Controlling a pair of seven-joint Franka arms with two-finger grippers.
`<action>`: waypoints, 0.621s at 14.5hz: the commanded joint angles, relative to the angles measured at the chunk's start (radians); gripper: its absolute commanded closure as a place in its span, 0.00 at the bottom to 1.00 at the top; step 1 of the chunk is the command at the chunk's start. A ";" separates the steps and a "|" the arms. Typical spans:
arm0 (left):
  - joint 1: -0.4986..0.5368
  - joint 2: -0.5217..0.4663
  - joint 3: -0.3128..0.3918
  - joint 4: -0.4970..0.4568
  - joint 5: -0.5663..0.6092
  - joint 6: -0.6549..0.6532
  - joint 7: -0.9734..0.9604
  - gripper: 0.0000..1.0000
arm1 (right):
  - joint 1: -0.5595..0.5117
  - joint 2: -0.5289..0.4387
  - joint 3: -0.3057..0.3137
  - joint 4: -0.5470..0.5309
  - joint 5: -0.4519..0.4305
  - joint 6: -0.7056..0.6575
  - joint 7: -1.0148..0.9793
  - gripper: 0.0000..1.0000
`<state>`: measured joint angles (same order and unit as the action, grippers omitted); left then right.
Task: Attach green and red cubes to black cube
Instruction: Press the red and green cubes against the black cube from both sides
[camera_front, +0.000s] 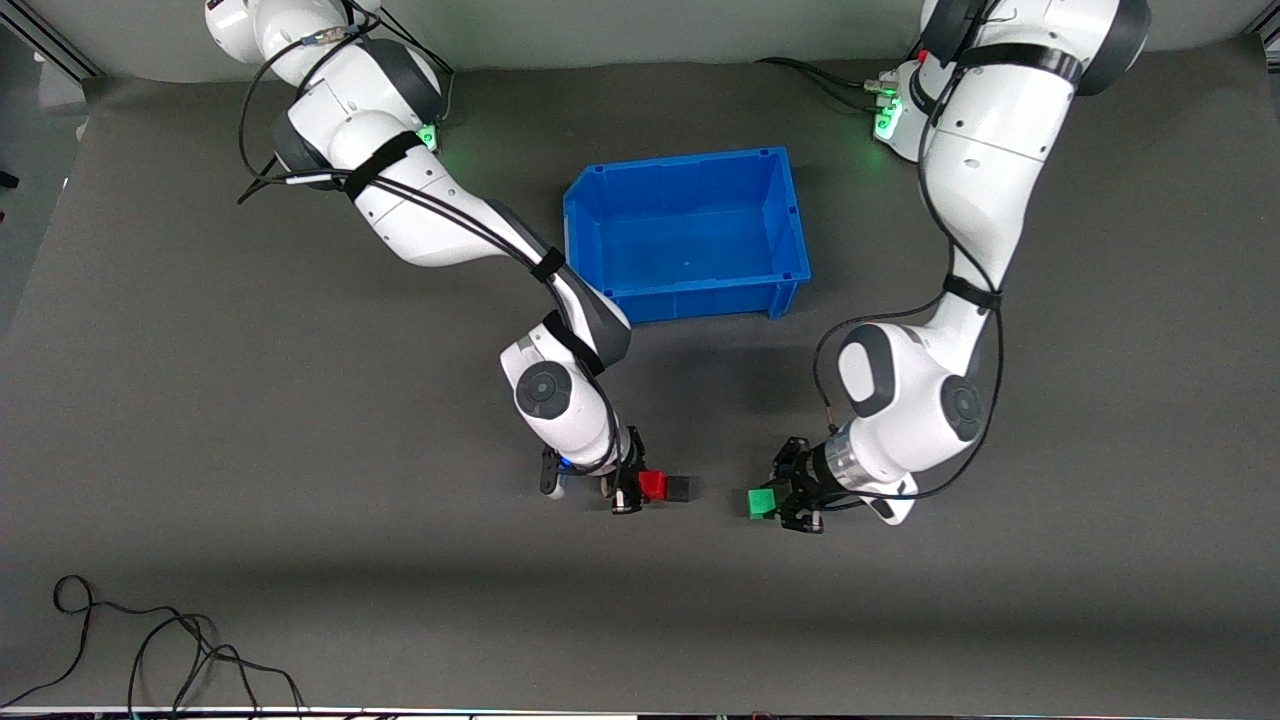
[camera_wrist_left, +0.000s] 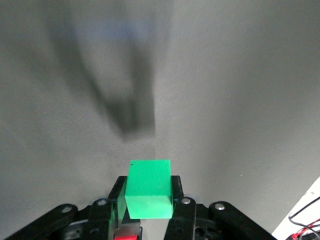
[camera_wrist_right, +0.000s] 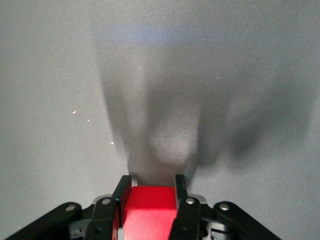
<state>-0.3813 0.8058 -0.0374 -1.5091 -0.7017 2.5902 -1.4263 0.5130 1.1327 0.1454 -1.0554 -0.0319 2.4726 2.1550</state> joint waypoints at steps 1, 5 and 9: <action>-0.056 0.045 0.016 0.033 -0.001 0.053 -0.055 0.73 | 0.030 0.033 -0.013 0.011 -0.009 -0.049 -0.034 0.72; -0.083 0.050 0.016 0.033 0.001 0.056 -0.075 0.72 | 0.032 0.033 -0.013 0.009 -0.002 -0.052 -0.044 0.63; -0.106 0.050 0.016 0.033 0.001 0.056 -0.100 0.71 | 0.033 0.033 -0.013 0.009 -0.002 -0.050 -0.043 0.46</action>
<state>-0.4638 0.8445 -0.0374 -1.5010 -0.7013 2.6472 -1.4936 0.5244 1.1328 0.1372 -1.0490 -0.0321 2.4559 2.1177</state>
